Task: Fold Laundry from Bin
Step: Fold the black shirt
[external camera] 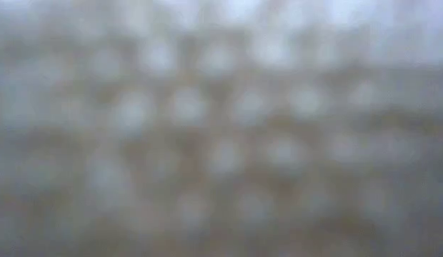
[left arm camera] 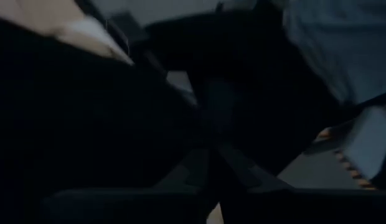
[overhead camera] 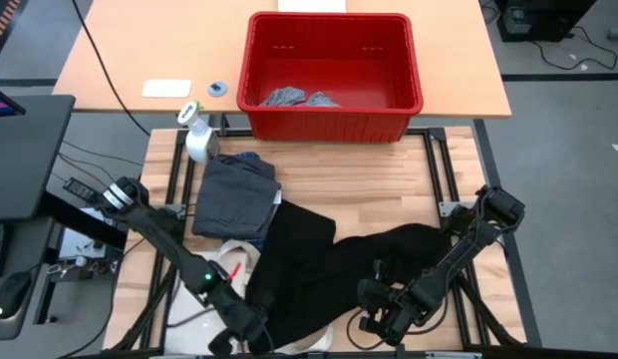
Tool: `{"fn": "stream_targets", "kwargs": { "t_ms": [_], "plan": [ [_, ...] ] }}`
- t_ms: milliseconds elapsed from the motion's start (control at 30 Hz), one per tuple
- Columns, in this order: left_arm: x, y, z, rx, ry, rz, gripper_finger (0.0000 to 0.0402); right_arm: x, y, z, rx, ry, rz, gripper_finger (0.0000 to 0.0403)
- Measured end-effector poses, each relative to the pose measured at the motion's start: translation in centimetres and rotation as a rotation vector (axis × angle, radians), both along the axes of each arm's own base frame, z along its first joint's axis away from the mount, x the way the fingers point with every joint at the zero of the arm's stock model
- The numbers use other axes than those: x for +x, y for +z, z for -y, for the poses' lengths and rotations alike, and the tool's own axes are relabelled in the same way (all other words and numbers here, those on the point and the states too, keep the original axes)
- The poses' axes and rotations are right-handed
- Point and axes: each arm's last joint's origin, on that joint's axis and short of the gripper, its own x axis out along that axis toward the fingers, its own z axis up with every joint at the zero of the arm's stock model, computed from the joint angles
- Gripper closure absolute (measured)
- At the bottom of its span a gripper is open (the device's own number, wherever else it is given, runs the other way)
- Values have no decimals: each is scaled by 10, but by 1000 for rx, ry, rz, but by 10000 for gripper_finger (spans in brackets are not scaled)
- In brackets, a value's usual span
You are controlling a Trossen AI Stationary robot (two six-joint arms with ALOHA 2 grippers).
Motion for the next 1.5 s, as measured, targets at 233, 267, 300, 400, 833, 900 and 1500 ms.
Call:
{"fn": "stream_targets", "kwargs": {
  "t_ms": [233, 267, 300, 400, 833, 900, 1500],
  "plan": [
    [9, -23, 7, 51, -29, 19, 292, -7, -14, 14, 32, -79, -134, 329],
    [9, -22, 7, 44, -35, 22, 272, -8, -17, 16, 35, -88, -145, 329],
    [8, -20, 8, 33, -46, 18, 254, -9, -19, 18, 40, -97, -155, 329],
    [5, -13, 7, -27, -88, -16, 197, -12, -26, 23, 53, -124, -180, 329],
    [-18, -13, -15, 451, 88, -31, 128, -8, -26, 22, 0, -171, 9, 329],
    [-20, -16, -12, 501, 60, 15, 128, -5, -23, 21, -46, -198, 109, 329],
    [-33, -34, 7, 787, -37, 223, 159, 8, -15, 23, -153, -180, 246, 329]
  ]
}}
